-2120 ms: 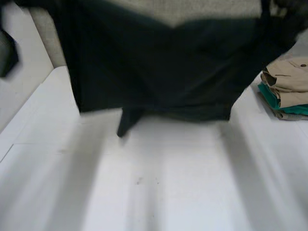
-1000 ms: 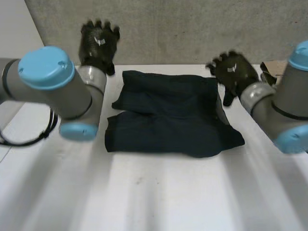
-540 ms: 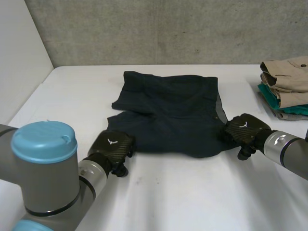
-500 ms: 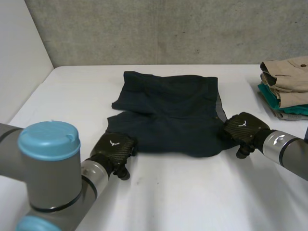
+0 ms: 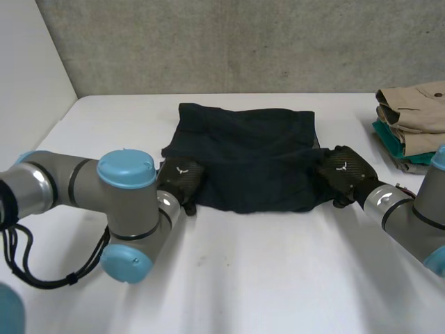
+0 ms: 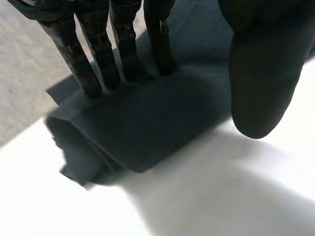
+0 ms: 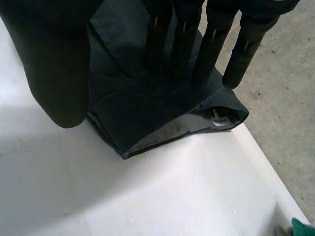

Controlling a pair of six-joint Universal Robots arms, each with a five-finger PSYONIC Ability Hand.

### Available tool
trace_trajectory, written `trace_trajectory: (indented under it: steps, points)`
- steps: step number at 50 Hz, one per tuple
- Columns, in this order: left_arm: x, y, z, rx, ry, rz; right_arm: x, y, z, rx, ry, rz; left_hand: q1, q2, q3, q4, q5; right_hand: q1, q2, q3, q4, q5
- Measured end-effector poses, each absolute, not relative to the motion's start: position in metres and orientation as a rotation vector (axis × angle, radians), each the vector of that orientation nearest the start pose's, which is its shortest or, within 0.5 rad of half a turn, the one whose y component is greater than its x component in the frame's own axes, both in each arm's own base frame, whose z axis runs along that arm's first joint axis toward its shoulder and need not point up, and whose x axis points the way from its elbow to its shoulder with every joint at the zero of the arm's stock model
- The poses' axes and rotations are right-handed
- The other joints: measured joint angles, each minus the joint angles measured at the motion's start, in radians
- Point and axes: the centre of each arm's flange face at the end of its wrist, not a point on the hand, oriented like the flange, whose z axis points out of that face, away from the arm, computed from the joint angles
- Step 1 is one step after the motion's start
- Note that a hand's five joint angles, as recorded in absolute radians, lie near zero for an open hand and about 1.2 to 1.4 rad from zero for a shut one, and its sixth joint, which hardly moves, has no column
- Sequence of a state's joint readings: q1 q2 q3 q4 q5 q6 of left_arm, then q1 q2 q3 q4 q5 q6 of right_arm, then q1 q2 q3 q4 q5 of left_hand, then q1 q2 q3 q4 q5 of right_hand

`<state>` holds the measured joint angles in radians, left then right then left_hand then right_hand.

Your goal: Fold the laundry.

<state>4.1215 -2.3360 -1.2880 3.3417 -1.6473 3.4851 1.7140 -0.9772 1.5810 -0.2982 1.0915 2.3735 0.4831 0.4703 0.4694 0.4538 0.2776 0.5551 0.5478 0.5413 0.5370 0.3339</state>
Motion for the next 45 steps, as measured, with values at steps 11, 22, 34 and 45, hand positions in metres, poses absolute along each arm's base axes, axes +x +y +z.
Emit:
trace_trajectory:
  steps: [11, 22, 34, 45]
  points:
    - [-0.334, -0.321, 0.109, 1.111, 2.083, -1.955, 0.235, -0.346, 0.120, -1.485, 1.998, -1.921, 0.000, -0.001, 0.000, 0.000, 0.000, 0.212, 0.225, 0.227, 0.229, 0.246]
    - [-0.337, -0.334, 0.095, 1.127, 2.083, -1.962, 0.244, -0.358, 0.119, -1.477, 1.985, -2.046, 0.320, 0.301, 0.300, 0.318, 0.208, 0.552, 0.628, 0.650, 0.661, 0.626]
    - [-0.333, -0.319, 0.117, 1.148, 2.105, -1.971, 0.243, -0.360, 0.134, -1.456, 2.018, -2.116, 0.648, 0.724, 0.716, 0.742, 0.635, 0.552, 0.628, 0.650, 0.663, 0.626]
    - [-0.305, -0.252, 0.170, 1.218, 2.251, -1.808, 0.227, -0.314, 0.168, -1.537, 2.217, -1.786, 0.648, 0.724, 0.720, 0.745, 0.635, 0.552, 0.628, 0.650, 0.664, 0.626]
